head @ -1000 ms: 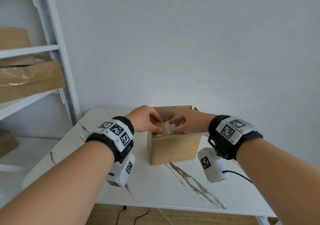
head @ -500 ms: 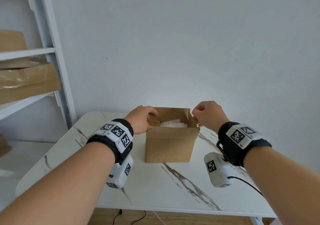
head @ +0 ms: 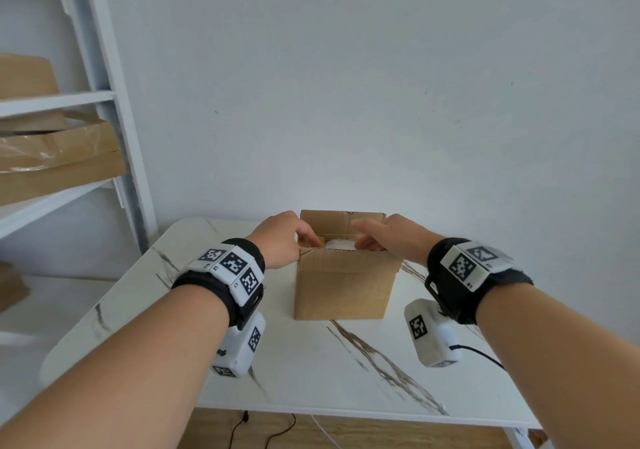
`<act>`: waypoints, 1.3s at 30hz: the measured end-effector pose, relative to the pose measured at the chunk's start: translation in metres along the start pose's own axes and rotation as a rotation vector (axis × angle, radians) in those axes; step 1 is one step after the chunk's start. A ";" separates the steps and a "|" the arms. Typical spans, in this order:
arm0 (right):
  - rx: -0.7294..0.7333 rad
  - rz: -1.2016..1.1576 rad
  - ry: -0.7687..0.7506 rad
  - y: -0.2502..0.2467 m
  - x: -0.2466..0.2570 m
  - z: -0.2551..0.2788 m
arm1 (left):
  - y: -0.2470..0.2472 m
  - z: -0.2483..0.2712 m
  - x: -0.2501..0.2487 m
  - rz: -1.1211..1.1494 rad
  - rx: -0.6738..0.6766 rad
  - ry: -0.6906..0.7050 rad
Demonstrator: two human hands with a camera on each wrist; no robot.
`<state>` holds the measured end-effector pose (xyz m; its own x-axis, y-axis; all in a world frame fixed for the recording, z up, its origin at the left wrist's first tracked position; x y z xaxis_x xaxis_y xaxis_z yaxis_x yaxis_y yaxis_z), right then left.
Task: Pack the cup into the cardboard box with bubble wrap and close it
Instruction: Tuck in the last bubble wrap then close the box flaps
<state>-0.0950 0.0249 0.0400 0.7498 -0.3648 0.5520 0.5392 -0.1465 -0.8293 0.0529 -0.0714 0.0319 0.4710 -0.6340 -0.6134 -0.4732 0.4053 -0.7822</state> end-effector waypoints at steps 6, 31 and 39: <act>-0.027 -0.005 -0.069 -0.002 -0.010 0.011 | -0.002 0.014 0.003 0.140 0.215 -0.127; -0.269 -0.061 -0.097 -0.007 -0.032 0.005 | -0.009 -0.001 0.009 0.112 -0.111 -0.095; -0.195 0.007 -0.111 0.004 -0.031 0.008 | 0.001 0.007 0.002 0.155 -0.032 -0.022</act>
<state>-0.1130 0.0433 0.0207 0.7968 -0.2643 0.5434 0.4577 -0.3231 -0.8283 0.0582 -0.0678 0.0287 0.4067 -0.5506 -0.7290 -0.5645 0.4760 -0.6744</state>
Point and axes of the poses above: each hand's wrist, its own z-axis away from the middle knuckle, its own y-axis out of the palm, x = y × z, the point moved 8 cm from there along -z, towards the middle knuckle, and after that the axes turned 7 degrees about z, right-handed, at the moved point
